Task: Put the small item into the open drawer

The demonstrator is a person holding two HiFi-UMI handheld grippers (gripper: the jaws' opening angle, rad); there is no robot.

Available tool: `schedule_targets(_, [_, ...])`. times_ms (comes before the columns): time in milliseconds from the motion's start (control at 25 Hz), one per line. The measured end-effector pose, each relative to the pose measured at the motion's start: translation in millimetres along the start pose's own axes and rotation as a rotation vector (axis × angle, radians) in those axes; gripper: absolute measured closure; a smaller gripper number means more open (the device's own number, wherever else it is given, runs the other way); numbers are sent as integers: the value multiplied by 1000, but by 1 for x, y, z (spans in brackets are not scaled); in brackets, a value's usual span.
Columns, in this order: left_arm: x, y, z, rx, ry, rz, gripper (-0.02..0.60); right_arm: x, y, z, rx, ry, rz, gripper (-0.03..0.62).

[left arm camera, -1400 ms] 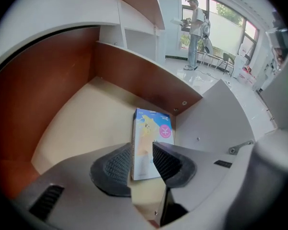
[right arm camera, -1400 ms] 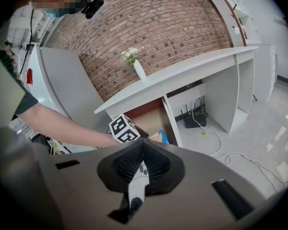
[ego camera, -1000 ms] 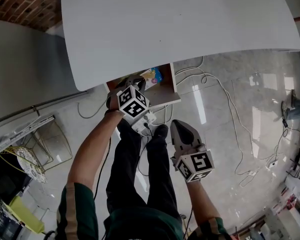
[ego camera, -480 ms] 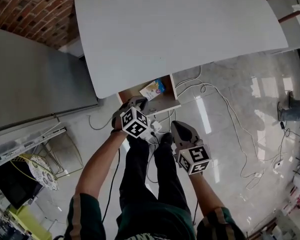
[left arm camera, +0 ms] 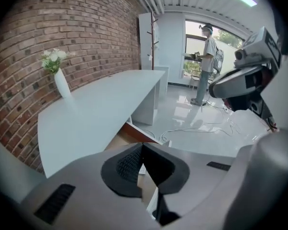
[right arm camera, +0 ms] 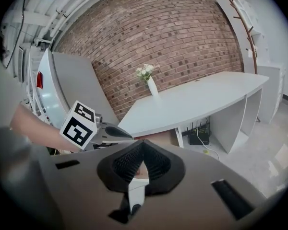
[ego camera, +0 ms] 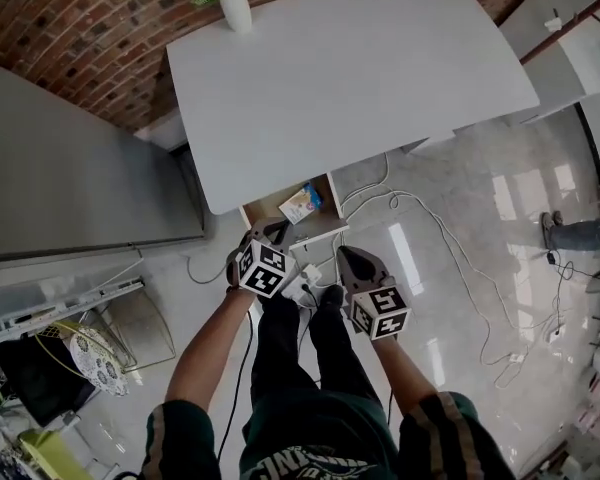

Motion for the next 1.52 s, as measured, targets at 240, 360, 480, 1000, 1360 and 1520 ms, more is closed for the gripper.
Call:
schedule_targets(240, [-49, -2, -39, -107, 73, -74, 566, -20, -14, -41, -16, 56, -32, 571])
schedule_targets(360, [-81, -8, -60, -120, 127, -133, 566, -23, -26, -57, -50, 82, -71, 571])
schedule_targets(480, [-109, -6, -83, -134, 198, -187, 566, -37, -32, -79, -99, 107, -94, 571])
schedule_targets(1000, [-229, -56, -134, -232, 459, -409, 566, -80, -76, -195, -301, 297, -200, 571])
schedule_targets(1360, [-286, -70, -145, -262, 568, -491, 566, -90, -107, -231, -385, 357, -230, 571])
schedule_targets(1520, [-286, -73, -137, -262, 571, -495, 566, -88, -113, -228, -380, 351, -236, 571])
Point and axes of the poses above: the fingertips, and each gripper's own axes: x forward along the fingers, y to its right, z out of its underside, the point moved 6 cm from there along -x, backward along the fingers, and after that the axes turned 7 degrees about -z, right-handed, at the moved point
